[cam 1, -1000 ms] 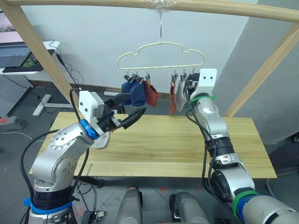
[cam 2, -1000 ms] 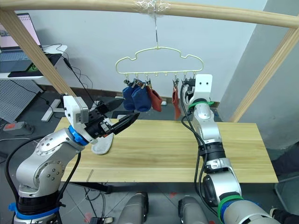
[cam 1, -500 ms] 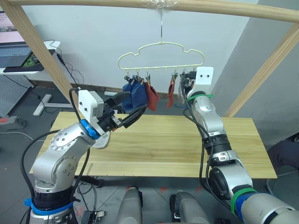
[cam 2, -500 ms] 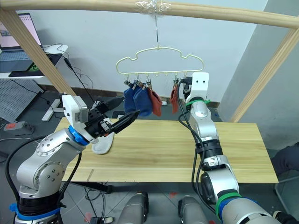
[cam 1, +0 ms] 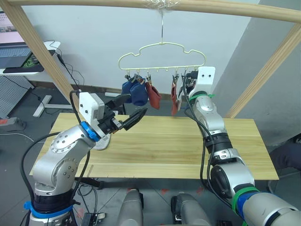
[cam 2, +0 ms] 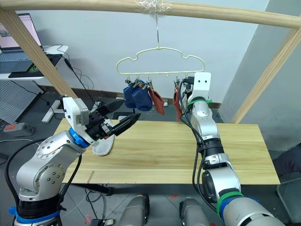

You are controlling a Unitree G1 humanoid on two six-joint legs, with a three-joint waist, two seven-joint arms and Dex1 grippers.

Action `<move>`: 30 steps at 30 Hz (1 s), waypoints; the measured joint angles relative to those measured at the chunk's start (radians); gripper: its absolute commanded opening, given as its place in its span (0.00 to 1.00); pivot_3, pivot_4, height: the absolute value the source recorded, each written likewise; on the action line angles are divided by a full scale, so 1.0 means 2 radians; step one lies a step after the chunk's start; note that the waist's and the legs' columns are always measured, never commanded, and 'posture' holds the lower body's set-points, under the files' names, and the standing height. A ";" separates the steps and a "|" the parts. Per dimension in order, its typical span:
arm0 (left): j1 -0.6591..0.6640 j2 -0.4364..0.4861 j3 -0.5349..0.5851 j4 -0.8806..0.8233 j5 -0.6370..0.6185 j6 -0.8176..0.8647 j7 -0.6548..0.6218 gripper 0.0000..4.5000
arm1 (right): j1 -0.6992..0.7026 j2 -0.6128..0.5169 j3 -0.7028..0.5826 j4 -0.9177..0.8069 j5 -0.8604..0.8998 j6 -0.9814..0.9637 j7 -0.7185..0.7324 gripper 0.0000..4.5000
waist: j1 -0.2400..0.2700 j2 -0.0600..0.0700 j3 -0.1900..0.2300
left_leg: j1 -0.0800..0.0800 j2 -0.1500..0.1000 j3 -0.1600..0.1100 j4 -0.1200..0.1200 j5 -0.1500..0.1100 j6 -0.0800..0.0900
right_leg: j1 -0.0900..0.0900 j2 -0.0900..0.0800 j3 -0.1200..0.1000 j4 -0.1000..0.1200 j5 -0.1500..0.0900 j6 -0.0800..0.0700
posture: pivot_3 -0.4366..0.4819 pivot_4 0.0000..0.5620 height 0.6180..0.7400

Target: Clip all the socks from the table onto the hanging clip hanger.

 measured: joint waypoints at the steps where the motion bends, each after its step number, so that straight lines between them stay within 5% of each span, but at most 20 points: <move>1: 0.004 0.002 0.000 0.000 0.000 0.000 0.000 1.00 | -0.003 0.000 0.000 0.003 0.000 -0.002 0.000 0.52 | 0.000 0.000 0.000 | 0.000 0.000 0.000 0.000 0.000 0.000 | 0.000 0.000 0.000 0.000 0.000 0.000 | 0.67 0.24 1.00; 30: 0.011 0.004 0.000 -0.005 -0.002 0.000 -0.004 1.00 | -0.012 0.004 0.000 0.006 0.005 -0.007 0.008 0.52 | 0.001 0.000 -0.008 | 0.000 0.000 0.000 0.000 0.000 0.000 | 0.000 0.000 0.000 0.000 0.000 0.000 | 0.67 0.19 1.00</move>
